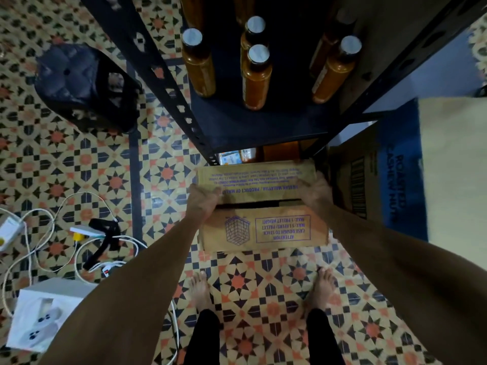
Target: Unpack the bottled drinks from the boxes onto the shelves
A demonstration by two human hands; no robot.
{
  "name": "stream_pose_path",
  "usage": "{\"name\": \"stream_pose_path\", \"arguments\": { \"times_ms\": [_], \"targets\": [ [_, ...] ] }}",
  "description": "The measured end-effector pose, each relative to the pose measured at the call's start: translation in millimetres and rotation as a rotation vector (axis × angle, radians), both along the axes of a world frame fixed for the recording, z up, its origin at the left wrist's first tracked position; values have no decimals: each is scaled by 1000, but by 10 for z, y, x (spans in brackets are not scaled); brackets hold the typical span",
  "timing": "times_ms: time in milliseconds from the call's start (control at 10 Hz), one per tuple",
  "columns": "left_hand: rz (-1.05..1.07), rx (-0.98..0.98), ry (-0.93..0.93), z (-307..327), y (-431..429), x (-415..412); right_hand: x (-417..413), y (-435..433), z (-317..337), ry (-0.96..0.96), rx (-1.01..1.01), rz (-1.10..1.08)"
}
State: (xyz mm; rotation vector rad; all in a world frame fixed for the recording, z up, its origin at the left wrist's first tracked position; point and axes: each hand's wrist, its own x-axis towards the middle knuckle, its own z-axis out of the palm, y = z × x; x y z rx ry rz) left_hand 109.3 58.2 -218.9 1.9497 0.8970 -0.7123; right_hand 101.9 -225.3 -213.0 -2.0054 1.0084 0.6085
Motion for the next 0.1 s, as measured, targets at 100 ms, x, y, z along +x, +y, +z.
{"name": "stream_pose_path", "arguments": {
  "times_ms": [100],
  "targets": [
    [-116, 83, 0, 161, -13, -58, -36, 78, 281, -25, -56, 76]
  ]
}}
